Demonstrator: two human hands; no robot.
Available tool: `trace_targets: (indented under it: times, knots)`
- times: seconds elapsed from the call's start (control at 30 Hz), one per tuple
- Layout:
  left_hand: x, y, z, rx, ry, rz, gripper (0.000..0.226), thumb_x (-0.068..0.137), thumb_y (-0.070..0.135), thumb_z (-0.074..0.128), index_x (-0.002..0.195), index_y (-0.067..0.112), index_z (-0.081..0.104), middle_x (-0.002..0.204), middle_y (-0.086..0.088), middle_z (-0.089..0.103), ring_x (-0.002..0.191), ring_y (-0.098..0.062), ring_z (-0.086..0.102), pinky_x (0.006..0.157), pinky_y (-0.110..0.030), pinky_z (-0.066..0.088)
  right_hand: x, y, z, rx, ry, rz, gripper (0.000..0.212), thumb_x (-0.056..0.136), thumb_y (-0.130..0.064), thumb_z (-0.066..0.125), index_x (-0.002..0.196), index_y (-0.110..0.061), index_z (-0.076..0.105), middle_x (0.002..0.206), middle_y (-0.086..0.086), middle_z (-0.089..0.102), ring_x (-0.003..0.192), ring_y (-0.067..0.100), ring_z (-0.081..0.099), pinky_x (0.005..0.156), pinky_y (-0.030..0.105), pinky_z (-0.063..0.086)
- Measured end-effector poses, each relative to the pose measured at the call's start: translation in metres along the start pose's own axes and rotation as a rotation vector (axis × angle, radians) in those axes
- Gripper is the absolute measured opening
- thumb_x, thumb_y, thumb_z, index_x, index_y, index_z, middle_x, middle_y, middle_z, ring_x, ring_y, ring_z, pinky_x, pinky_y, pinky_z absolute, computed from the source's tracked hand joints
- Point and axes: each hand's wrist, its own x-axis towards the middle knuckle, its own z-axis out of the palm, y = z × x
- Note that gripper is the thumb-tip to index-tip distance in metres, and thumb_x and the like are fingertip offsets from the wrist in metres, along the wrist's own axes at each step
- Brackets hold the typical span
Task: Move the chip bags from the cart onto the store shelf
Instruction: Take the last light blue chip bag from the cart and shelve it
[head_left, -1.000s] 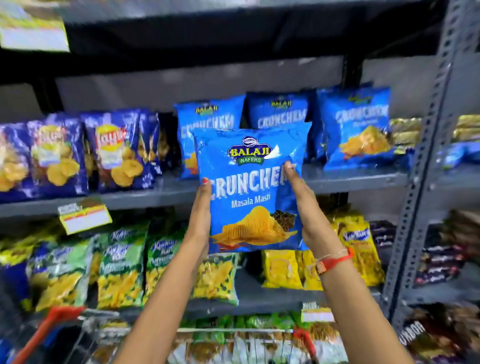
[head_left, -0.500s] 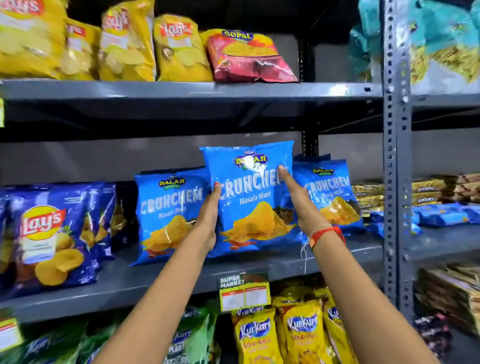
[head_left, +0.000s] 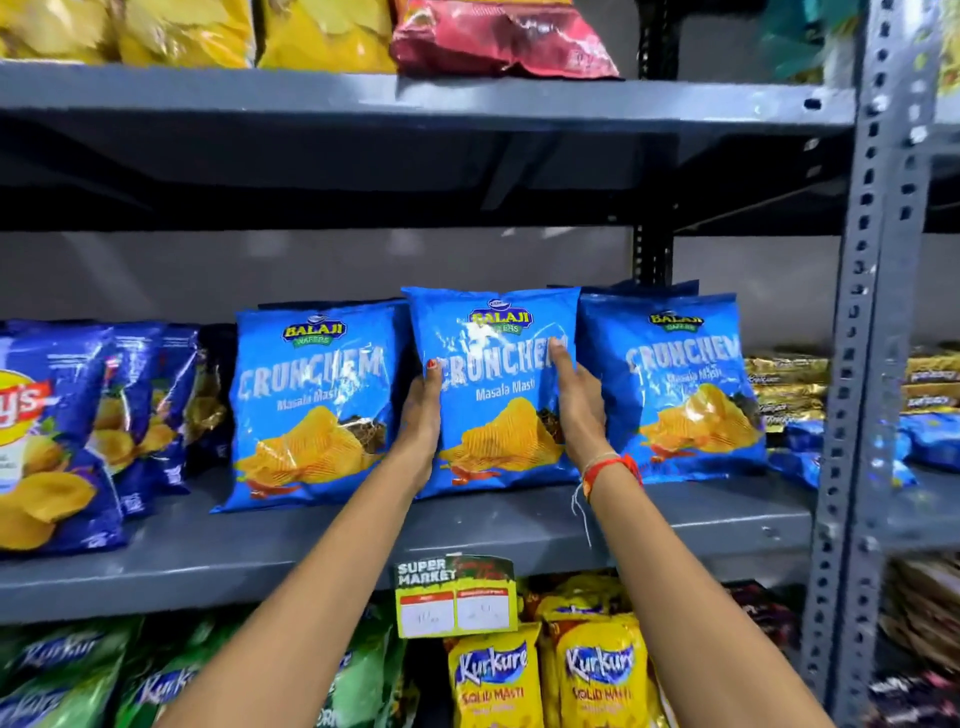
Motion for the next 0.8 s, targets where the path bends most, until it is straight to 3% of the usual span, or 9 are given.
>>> trace_targets:
  times: [0.1, 0.2, 0.3, 0.33, 0.43, 0.53, 0.67, 0.8]
  knots:
    - [0.002, -0.006, 0.004, 0.013, 0.01, 0.016, 0.051, 0.095, 0.047, 0.031, 0.134, 0.016, 0.041, 0.131, 0.001, 0.051, 0.115, -0.02, 0.052, 0.096, -0.036, 0.043, -0.002, 0.0, -0.001, -0.011, 0.036, -0.019, 0.067, 0.071, -0.081, 0.04, 0.1, -0.026, 0.066, 0.112, 0.003, 0.069, 0.105, 0.031, 0.058, 0.094, 0.046, 0.041]
    - [0.008, -0.014, 0.007, -0.003, 0.007, 0.01, 0.055, 0.091, 0.053, 0.035, 0.134, 0.018, 0.042, 0.139, -0.007, 0.051, 0.123, -0.027, 0.052, 0.108, -0.046, 0.04, 0.0, -0.002, -0.004, -0.014, 0.052, -0.066, 0.045, 0.08, -0.072, 0.043, 0.09, -0.032, 0.061, 0.118, 0.004, 0.066, 0.11, 0.032, 0.055, 0.093, 0.044, 0.037]
    - [0.012, -0.019, 0.008, 0.0, 0.027, 0.007, 0.054, 0.091, 0.053, 0.036, 0.132, 0.018, 0.042, 0.137, -0.008, 0.052, 0.121, -0.028, 0.053, 0.106, -0.049, 0.041, 0.005, 0.004, -0.006, -0.038, 0.038, -0.09, 0.048, 0.085, -0.067, 0.042, 0.108, -0.03, 0.061, 0.127, 0.009, 0.062, 0.118, 0.035, 0.051, 0.096, 0.045, 0.035]
    - [0.013, -0.019, 0.009, 0.001, 0.034, 0.007, 0.053, 0.092, 0.052, 0.036, 0.132, 0.017, 0.042, 0.137, -0.009, 0.052, 0.121, -0.029, 0.053, 0.106, -0.049, 0.041, 0.006, 0.007, -0.006, -0.038, 0.042, -0.097, 0.053, 0.087, -0.065, 0.041, 0.116, -0.025, 0.059, 0.127, 0.01, 0.062, 0.118, 0.035, 0.051, 0.096, 0.045, 0.035]
    - [0.016, -0.02, 0.012, 0.016, 0.047, 0.009, 0.051, 0.093, 0.048, 0.036, 0.131, 0.014, 0.042, 0.135, -0.01, 0.053, 0.121, -0.03, 0.053, 0.106, -0.05, 0.041, 0.007, 0.011, -0.009, 0.004, 0.076, -0.135, 0.046, 0.09, -0.055, 0.045, 0.114, -0.019, 0.059, 0.114, 0.006, 0.065, 0.101, 0.026, 0.053, 0.081, 0.032, 0.032]
    - [0.015, -0.018, 0.012, 0.008, 0.085, 0.036, 0.04, 0.095, 0.041, 0.039, 0.122, 0.012, 0.046, 0.119, -0.008, 0.056, 0.116, -0.03, 0.056, 0.103, -0.048, 0.044, 0.009, 0.009, -0.014, 0.033, 0.119, -0.165, 0.038, 0.093, -0.037, 0.051, 0.119, -0.011, 0.055, 0.099, 0.004, 0.06, 0.088, 0.02, 0.05, 0.069, 0.02, 0.028]
    - [0.012, -0.021, 0.012, 0.013, 0.163, 0.084, 0.042, 0.094, 0.036, 0.042, 0.124, 0.007, 0.046, 0.124, -0.017, 0.058, 0.109, -0.029, 0.057, 0.099, -0.045, 0.047, 0.004, 0.003, -0.02, -0.012, 0.102, -0.215, 0.038, 0.094, -0.026, 0.049, 0.128, -0.008, 0.048, 0.095, 0.001, 0.057, 0.087, 0.022, 0.052, 0.08, 0.033, 0.04]
    - [0.006, -0.028, 0.011, 0.049, 0.18, 0.107, 0.042, 0.094, 0.037, 0.04, 0.126, 0.01, 0.044, 0.128, -0.018, 0.056, 0.113, -0.032, 0.056, 0.1, -0.048, 0.046, -0.005, 0.007, -0.022, -0.102, -0.027, -0.161, 0.046, 0.096, -0.032, 0.044, 0.136, -0.009, 0.04, 0.107, 0.009, 0.056, 0.096, 0.026, 0.052, 0.079, 0.028, 0.032]
